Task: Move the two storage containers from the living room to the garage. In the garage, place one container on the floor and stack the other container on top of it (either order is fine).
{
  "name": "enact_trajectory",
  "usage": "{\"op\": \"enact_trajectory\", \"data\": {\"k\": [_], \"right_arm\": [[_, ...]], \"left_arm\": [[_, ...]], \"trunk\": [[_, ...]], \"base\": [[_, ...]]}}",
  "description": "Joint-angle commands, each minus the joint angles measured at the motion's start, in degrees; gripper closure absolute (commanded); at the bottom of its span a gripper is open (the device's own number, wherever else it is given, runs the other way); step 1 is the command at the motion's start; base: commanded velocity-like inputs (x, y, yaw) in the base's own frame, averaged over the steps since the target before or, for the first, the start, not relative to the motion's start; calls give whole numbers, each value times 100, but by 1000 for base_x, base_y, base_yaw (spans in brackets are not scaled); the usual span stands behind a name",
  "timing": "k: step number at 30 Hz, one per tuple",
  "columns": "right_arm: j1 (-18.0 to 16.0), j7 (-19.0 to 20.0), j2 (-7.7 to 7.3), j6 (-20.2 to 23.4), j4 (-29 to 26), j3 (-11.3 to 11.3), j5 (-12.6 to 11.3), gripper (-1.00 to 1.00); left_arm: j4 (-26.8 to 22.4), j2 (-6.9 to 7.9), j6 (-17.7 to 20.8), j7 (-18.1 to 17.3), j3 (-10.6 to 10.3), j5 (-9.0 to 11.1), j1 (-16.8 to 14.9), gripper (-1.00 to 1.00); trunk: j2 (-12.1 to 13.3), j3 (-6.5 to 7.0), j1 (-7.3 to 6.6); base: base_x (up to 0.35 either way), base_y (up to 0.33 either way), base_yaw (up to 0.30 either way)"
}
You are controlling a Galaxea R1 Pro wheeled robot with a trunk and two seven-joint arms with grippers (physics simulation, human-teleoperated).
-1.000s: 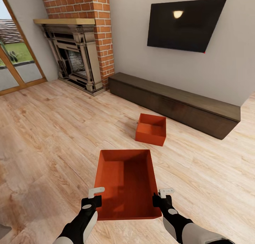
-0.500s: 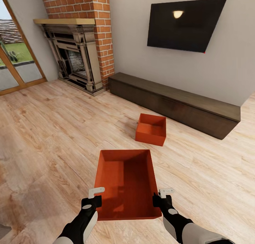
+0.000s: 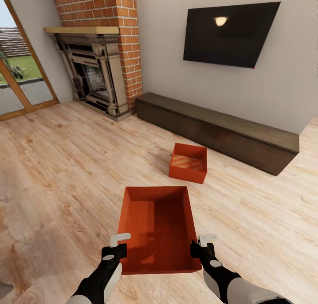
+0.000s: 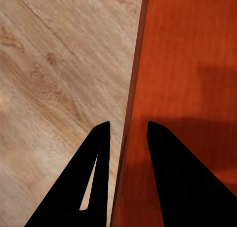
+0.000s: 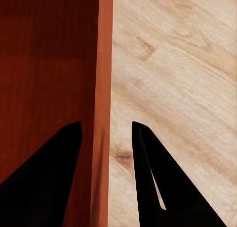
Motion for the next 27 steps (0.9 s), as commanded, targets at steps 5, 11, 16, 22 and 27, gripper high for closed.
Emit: {"op": "enact_trajectory", "data": {"k": [5, 11, 16, 22, 27], "right_arm": [[0, -21, -3, -13, 13, 29, -26, 100], [0, -21, -3, -13, 13, 29, -26, 100], [0, -21, -3, -13, 13, 29, -26, 100], [0, -21, -3, -13, 13, 29, -26, 100], [0, -21, -3, -13, 13, 29, -26, 100]], "left_arm": [[-42, 3, 32, 38, 52, 7, -5, 100], [-43, 2, 32, 38, 52, 7, -5, 100], [-43, 2, 32, 38, 52, 7, -5, 100], [-43, 1, 32, 38, 47, 7, -5, 100], [-43, 1, 32, 38, 47, 7, -5, 100]], "trunk": [[-2, 41, 0], [-2, 96, 0], [-2, 142, 0], [-2, 197, 0], [-2, 243, 0]], "base": [[0, 0, 0], [0, 0, 0], [0, 0, -2], [0, 0, -60], [0, 0, -92]]}}
